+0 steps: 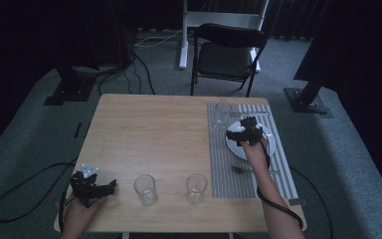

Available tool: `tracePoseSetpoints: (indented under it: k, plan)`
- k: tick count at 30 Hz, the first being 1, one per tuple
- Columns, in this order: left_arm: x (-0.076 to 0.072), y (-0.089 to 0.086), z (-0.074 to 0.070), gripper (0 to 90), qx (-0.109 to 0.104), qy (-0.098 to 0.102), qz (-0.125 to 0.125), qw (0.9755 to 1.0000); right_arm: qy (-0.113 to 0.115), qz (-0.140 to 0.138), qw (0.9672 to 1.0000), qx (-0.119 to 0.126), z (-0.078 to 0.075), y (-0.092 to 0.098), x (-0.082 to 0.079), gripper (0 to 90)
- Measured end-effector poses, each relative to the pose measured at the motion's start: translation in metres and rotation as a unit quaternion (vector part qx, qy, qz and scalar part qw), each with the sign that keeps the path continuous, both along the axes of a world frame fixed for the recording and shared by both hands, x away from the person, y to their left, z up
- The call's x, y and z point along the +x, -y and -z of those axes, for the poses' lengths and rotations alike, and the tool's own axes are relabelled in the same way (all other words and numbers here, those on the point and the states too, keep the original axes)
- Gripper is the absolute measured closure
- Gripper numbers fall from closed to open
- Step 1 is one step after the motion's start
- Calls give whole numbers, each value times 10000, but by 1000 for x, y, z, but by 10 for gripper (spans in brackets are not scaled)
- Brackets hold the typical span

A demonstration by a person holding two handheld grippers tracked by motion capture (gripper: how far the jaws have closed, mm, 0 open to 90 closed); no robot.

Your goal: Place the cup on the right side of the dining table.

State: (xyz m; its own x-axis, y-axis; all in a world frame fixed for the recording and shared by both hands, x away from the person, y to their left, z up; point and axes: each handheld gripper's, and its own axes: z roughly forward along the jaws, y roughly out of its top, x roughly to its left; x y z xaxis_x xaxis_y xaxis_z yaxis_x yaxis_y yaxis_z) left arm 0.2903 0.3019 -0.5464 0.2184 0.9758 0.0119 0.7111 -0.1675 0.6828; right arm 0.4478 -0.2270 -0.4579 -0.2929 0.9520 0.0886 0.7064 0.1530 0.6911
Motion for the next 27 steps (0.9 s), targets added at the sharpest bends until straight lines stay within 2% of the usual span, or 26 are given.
tracePoseSetpoints:
  k: [4, 14, 18, 27]
  plan:
    - [0, 0, 0, 5, 0, 0, -1, 10000, 99, 119, 9998, 142, 8, 9, -17, 124]
    - [0, 0, 0, 5, -1, 0, 0, 10000, 129, 172, 9996, 193, 27, 29, -59, 124]
    - [0, 0, 0, 5, -1, 0, -1, 10000, 189, 188, 9990, 346, 32, 37, -76, 124]
    - [0, 0, 0, 5, -1, -1, 0, 10000, 290, 234, 9991, 225, 42, 48, -107, 124]
